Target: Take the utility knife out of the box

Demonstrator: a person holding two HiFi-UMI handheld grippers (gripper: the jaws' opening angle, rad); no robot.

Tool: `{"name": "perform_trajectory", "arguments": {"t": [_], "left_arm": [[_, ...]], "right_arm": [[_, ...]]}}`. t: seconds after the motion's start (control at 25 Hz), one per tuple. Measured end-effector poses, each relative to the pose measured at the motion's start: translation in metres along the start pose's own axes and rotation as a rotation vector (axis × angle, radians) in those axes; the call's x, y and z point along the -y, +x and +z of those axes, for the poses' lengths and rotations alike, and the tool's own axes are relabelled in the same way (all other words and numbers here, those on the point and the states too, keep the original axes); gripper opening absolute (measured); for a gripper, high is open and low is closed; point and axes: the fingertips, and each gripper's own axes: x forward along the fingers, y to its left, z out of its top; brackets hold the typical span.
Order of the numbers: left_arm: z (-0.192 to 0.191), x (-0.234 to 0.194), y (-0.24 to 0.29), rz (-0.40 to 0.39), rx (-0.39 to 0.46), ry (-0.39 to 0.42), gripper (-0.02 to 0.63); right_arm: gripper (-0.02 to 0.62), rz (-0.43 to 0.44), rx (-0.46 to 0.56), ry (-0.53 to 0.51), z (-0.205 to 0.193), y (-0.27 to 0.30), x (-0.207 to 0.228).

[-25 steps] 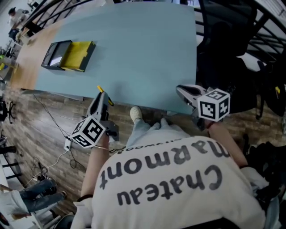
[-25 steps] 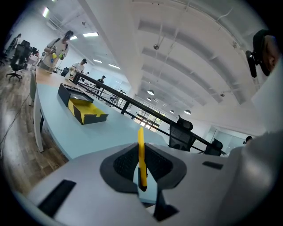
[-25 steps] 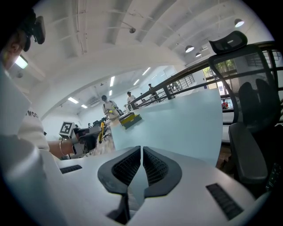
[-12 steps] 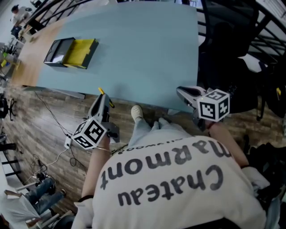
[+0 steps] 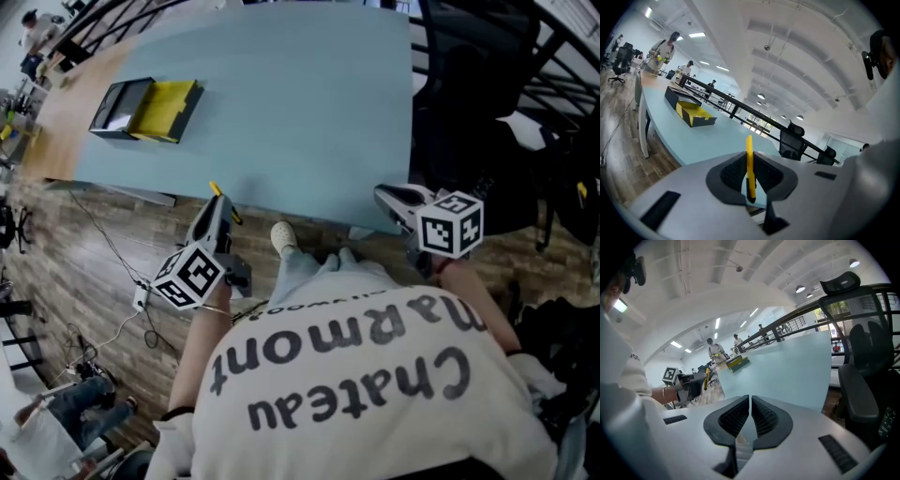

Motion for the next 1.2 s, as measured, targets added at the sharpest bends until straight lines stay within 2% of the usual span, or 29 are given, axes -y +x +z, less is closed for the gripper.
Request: {"name": "perform_trajectory", "arguments": {"t": [0.24,0.72,0.96,1.2], "left_arm": [[0.007,0.004,0.006,-0.006,-0.008,0.031,0.04],[0.019,-0.002,0.047,-0.059,-0.045,0.03,0.04],[0.038,-0.017,0.062,-0.053,-0.035,0.013,0.04],[0.046,-0.028,0.065,-0.038,-0.041,0.014,0.04]], "right_arm": [[0.044,-0.012,0.013,0.026,-0.002,-0.001,0.005],[0.044,-0.073,0.03,0.05,0.016,0.012,0.023],[0.044,-0.068,0.007,0.034,0.03,0.034,0.021],[0.044,-0.032,0.033,0.116,0.043,0.053,0.023]]}}
